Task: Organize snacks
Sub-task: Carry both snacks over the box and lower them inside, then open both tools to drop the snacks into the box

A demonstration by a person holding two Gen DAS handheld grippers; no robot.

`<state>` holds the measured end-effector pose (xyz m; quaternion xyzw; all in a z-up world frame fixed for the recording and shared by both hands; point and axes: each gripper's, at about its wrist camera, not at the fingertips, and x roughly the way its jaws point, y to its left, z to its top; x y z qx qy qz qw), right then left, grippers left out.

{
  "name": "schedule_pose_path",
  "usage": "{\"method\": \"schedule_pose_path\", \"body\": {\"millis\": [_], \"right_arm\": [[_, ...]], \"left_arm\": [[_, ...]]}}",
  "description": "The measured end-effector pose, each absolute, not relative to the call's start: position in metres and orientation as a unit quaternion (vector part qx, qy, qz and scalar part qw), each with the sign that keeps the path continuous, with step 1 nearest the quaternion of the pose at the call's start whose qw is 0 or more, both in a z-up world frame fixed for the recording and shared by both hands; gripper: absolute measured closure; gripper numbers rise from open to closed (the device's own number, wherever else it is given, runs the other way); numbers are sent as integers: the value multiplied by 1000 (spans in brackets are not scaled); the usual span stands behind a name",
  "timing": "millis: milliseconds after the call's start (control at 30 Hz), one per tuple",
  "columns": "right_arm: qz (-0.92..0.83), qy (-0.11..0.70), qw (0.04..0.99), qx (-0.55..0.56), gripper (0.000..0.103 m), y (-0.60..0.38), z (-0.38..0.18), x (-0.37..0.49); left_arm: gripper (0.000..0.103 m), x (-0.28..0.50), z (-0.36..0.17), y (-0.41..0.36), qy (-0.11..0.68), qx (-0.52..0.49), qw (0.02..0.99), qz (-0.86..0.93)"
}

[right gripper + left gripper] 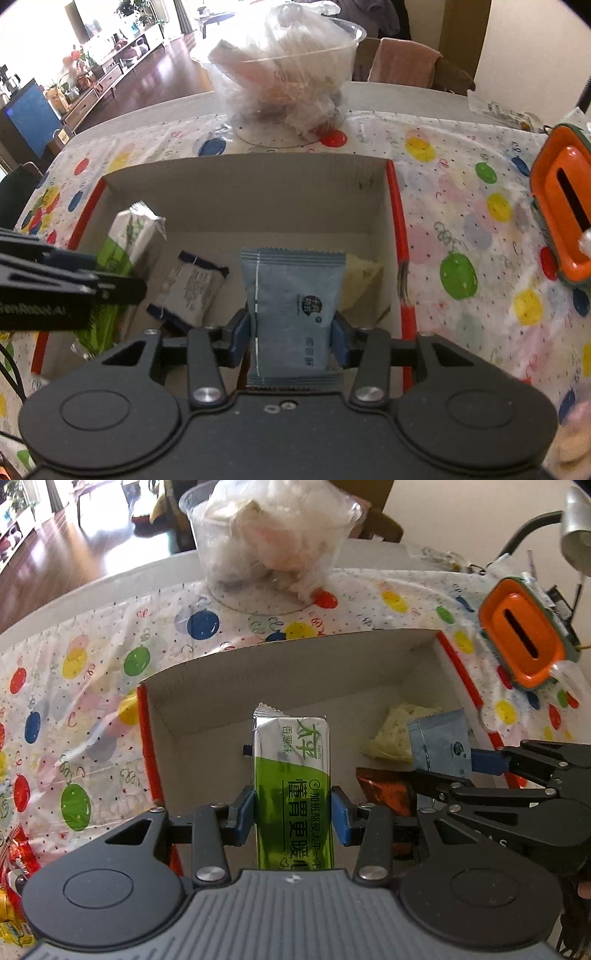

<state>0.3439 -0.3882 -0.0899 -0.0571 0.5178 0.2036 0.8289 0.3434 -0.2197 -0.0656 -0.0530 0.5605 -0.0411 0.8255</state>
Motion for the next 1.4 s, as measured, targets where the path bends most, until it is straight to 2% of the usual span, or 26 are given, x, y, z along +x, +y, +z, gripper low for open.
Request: {"method": "schedule_pose_path", "body": {"millis": [667,1100,1233,1400], "right_arm": [[212,547,806,-82,57,-372,-110,371],[209,536,814,-74,44,-378,-97,361],[211,529,819,-70,40,-382,-89,354],[216,519,824,-65,40,-385,-78,343]], "left_arm": [[61,375,-113,-231,620,-17,783,-29],[55,364,-94,-233,586,-16,809,-41],[49,356,-83,-230,572,-20,819,-42],[49,345,-69,-227,555,-27,830,-49]]}}
